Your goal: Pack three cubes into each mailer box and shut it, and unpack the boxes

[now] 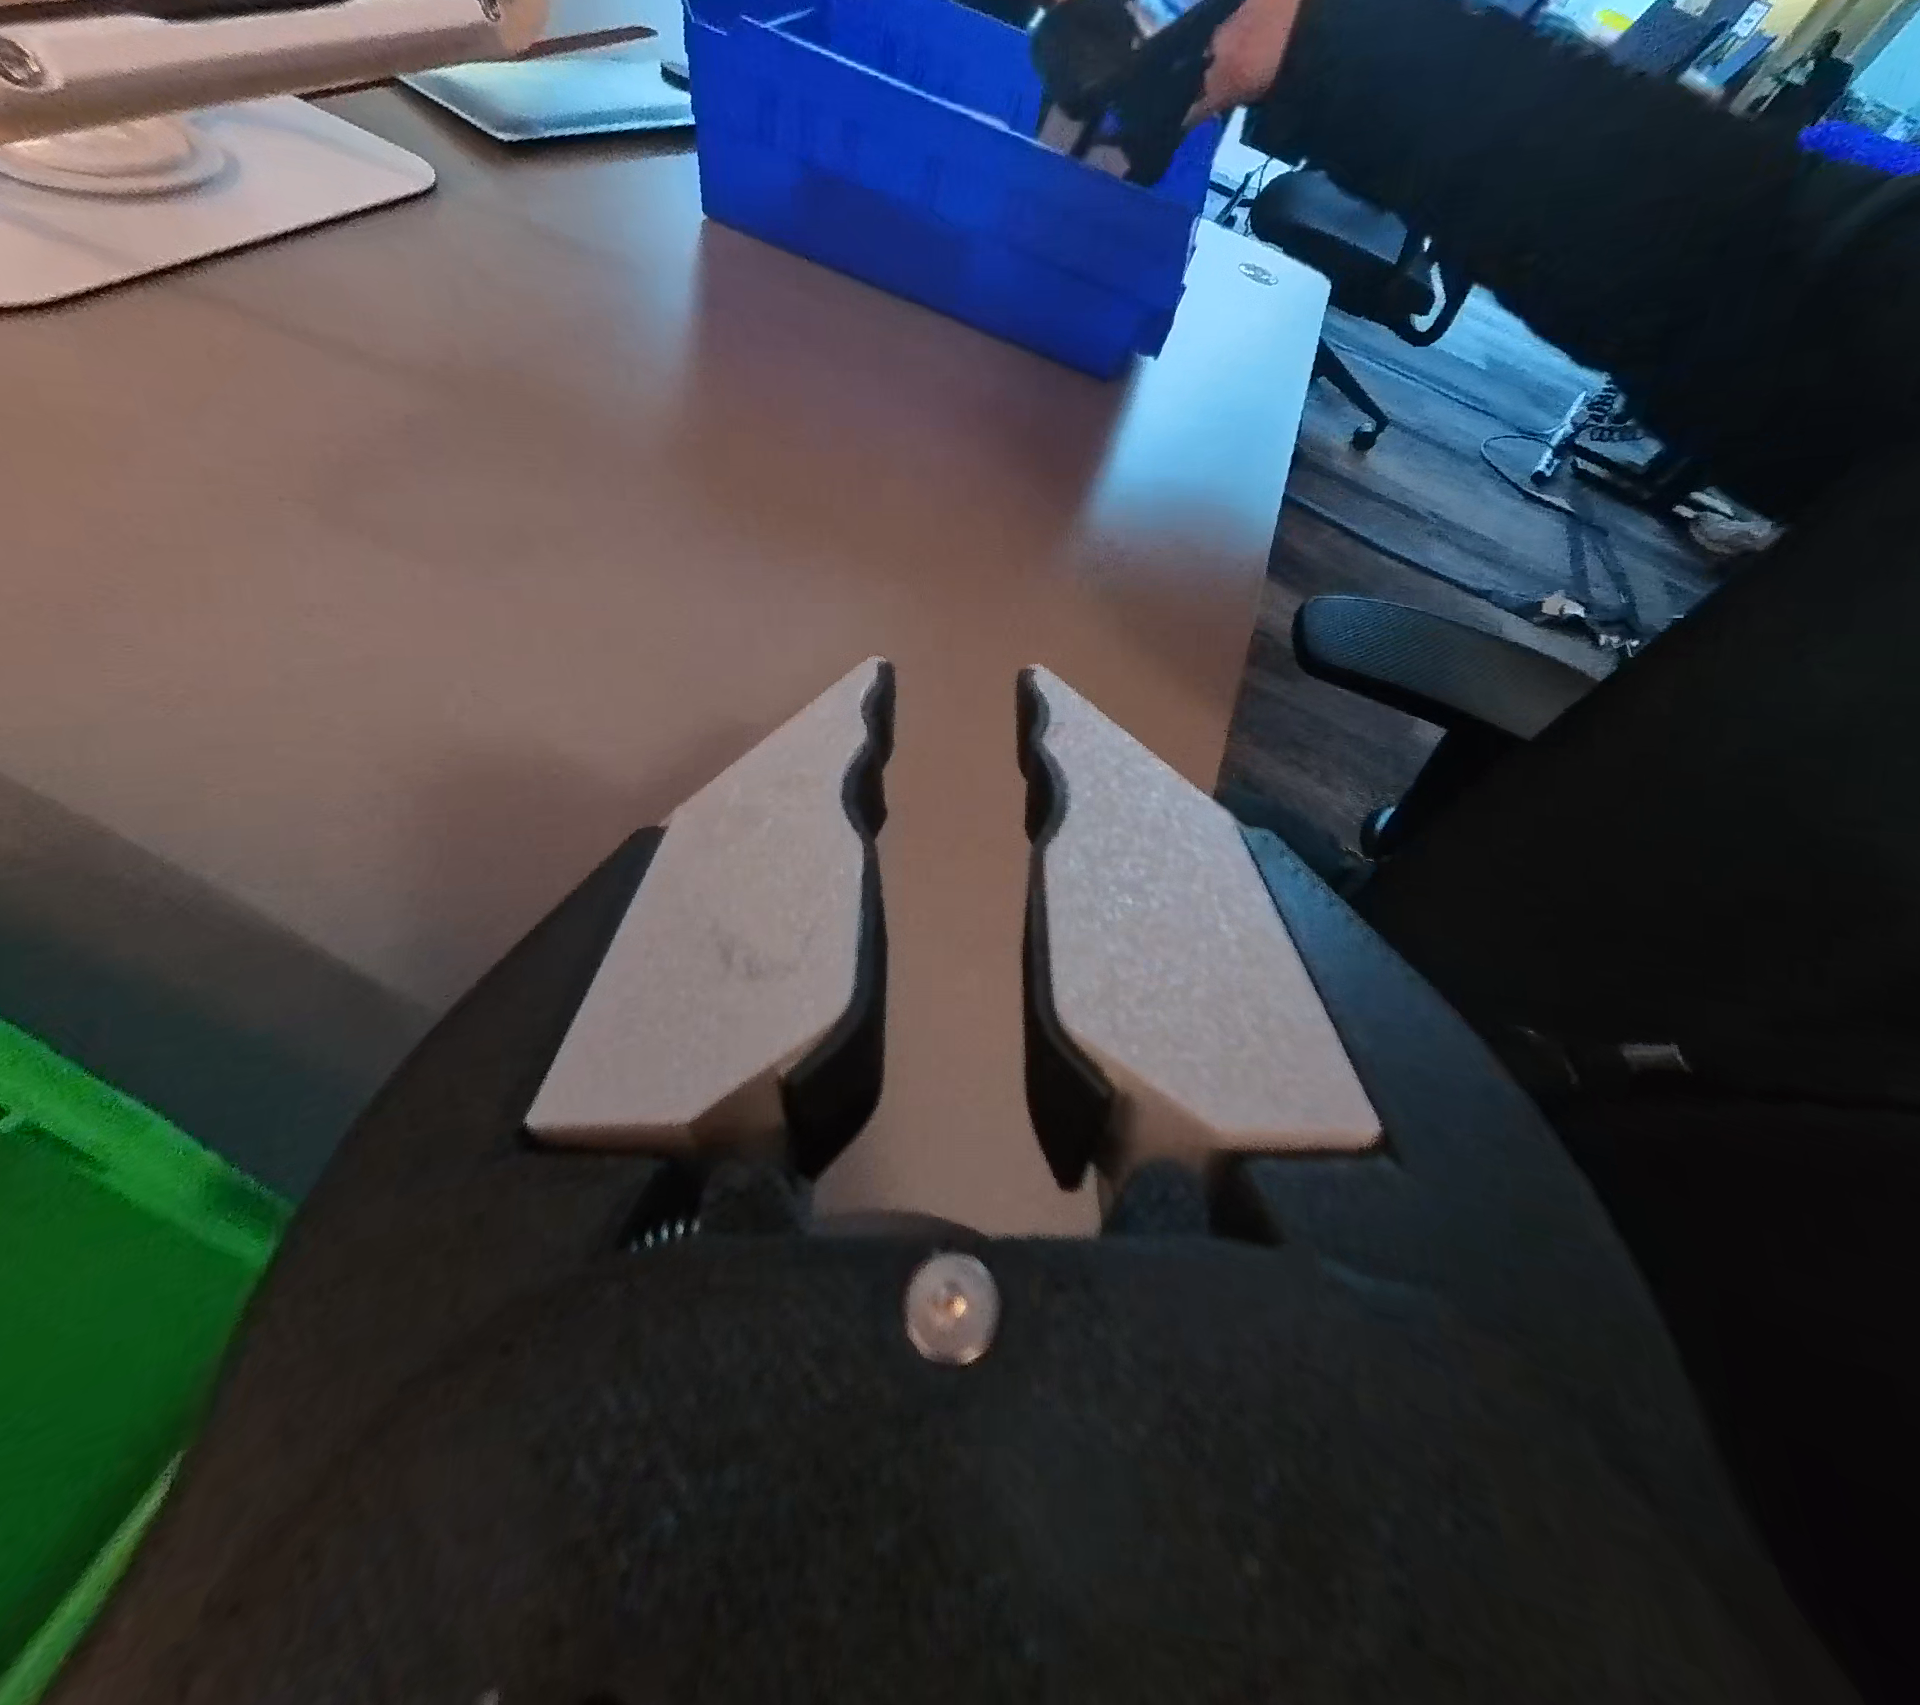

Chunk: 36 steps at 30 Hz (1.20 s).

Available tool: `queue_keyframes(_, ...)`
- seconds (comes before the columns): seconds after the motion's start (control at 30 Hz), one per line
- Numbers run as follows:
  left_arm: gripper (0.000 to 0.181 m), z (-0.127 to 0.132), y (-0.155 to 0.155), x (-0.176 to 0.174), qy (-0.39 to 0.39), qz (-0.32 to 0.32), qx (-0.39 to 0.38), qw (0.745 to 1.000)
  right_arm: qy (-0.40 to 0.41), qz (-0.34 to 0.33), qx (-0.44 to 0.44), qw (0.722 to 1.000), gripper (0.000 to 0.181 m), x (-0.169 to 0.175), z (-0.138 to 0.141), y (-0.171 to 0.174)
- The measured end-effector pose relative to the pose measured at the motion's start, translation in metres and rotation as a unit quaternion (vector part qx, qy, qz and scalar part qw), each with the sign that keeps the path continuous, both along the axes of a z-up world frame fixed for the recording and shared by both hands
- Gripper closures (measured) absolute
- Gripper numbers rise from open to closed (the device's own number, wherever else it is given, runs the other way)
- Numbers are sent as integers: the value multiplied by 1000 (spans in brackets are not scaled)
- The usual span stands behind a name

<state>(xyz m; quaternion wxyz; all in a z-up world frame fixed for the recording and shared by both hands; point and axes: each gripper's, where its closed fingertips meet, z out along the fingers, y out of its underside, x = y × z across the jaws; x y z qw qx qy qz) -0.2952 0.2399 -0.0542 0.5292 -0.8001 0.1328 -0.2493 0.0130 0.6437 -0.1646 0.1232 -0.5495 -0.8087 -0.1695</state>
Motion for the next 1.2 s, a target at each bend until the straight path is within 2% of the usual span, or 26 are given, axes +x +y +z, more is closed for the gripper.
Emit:
queue_keyframes(0.1, 159, 1, 0, 1, 4, 0, 0, 1000, 88, -26, 31, 995, 181, -42, 6, 16)
queue_keyframes(0.13, 159, 0, -1, 1, 7, 1, -1, 1000, 114, -54, 44, 991, 173, -50, 10, 26)
queue_keyframes(0.2, 159, 0, -2, -1, 14, 6, -2, 1000, 140, -110, -6, 984, 168, -57, 6, 24)
queue_keyframes(0.3, 160, 4, -5, -3, 17, 10, 6, 1000, 147, -105, -87, 980, 179, -63, -5, -1)
queue_keyframes(0.33, 160, 6, -6, -4, 16, 11, 9, 1000, 157, -83, -91, 980, 181, -69, -5, -9)
queue_keyframes(0.4, 160, 9, -6, -5, 13, 12, 14, 1000, 185, -51, -62, 979, 174, -82, -3, -10)
queue_keyframes(0.43, 160, 10, -6, -5, 10, 13, 16, 1000, 194, -56, -42, 978, 173, -87, -1, -4)
queue_keyframes(0.47, 160, 12, -5, -5, 7, 13, 19, 1000, 193, -73, -37, 978, 181, -89, -1, 0)
queue_keyframes(0.57, 159, 13, -4, -4, 5, 16, 18, 1000, 156, -143, -22, 977, 180, -76, -3, 14)
queue_keyframes(0.67, 159, 18, -9, -8, 22, 32, 28, 999, 168, -153, 27, 973, 181, -62, 16, 23)
queue_keyframes(0.77, 159, 30, -12, -35, 49, 103, 52, 992, 239, -220, 74, 943, 173, -48, 63, 24)
queue_keyframes(0.83, 160, 38, -12, -83, 85, 221, 71, 969, 336, -248, 31, 908, 162, -62, 99, -5)
queue_keyframes(0.87, 160, 41, -16, -111, 107, 285, 80, 949, 387, -236, -5, 892, 160, -76, 117, -30)
queue_keyframes(0.93, 160, 45, -30, -149, 145, 371, 87, 913, 473, -172, -74, 861, 159, -110, 147, -89)
queue_keyframes(1.0, 154, 37, -44, -172, 178, 414, 61, 891, 531, -93, -130, 832, 159, -143, 163, -150)
queue_keyframes(1.03, 145, 30, -51, -179, 188, 426, 39, 884, 540, -61, -158, 824, 160, -159, 160, -177)
queue_keyframes(1.1, 127, 16, -62, -189, 185, 448, -1, 875, 520, -26, -218, 826, 152, -186, 135, -222)
queue_keyframes(1.2, 110, 7, -69, -176, 157, 431, -19, 888, 494, -10, -244, 835, 141, -223, 88, -251)
